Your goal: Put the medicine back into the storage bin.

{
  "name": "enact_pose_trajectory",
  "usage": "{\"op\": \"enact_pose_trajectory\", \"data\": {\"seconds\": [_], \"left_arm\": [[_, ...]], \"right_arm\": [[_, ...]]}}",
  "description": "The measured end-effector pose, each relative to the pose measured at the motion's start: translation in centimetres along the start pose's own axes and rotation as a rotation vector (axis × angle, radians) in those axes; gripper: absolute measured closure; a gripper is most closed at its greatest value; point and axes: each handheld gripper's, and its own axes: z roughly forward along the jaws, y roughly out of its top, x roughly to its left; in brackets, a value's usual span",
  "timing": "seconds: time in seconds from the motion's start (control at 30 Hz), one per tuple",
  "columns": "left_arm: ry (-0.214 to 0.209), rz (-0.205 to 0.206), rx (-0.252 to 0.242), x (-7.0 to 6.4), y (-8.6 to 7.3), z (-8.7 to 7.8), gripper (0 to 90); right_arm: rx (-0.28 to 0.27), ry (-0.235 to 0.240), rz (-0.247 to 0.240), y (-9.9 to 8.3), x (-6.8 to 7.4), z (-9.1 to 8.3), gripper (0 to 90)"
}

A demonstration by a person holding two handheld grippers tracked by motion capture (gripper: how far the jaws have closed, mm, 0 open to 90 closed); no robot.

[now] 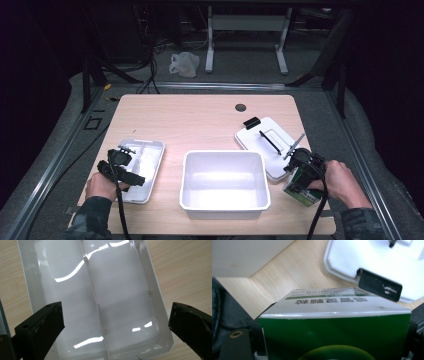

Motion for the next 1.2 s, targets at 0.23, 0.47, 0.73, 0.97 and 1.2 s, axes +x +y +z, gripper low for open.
{"op": "enact_pose_trajectory", "data": {"seconds": [0.23, 0.47, 0.73, 0.97, 1.2], "left_arm": [[-0.008, 0.009, 0.0, -0.1, 0.1, 0.2, 0.0], [-0.015, 0.01, 0.003, 0.0, 0.0, 0.2, 0.0], [-0.018, 0.023, -0.008, -0.1, 0.1, 0.3, 0.0], [-0.021, 0.02, -0.005, 0.0, 0.1, 0.4, 0.0], [-0.022, 0.026, -0.005, 0.0, 0.2, 0.4, 0.0]], "right_arm": [[0.039, -0.004, -0.128, 1.1, 0.2, -0.9, 15.6], [0.028, -0.006, -0.233, 2.3, 0.8, -2.5, 15.6], [0.026, -0.004, -0.3, 3.5, 1.2, -4.3, 15.6], [0.019, 0.001, -0.331, 4.4, 1.7, -6.0, 15.6], [-0.001, -0.007, -0.384, 5.9, 2.8, -8.9, 15.6]]}}
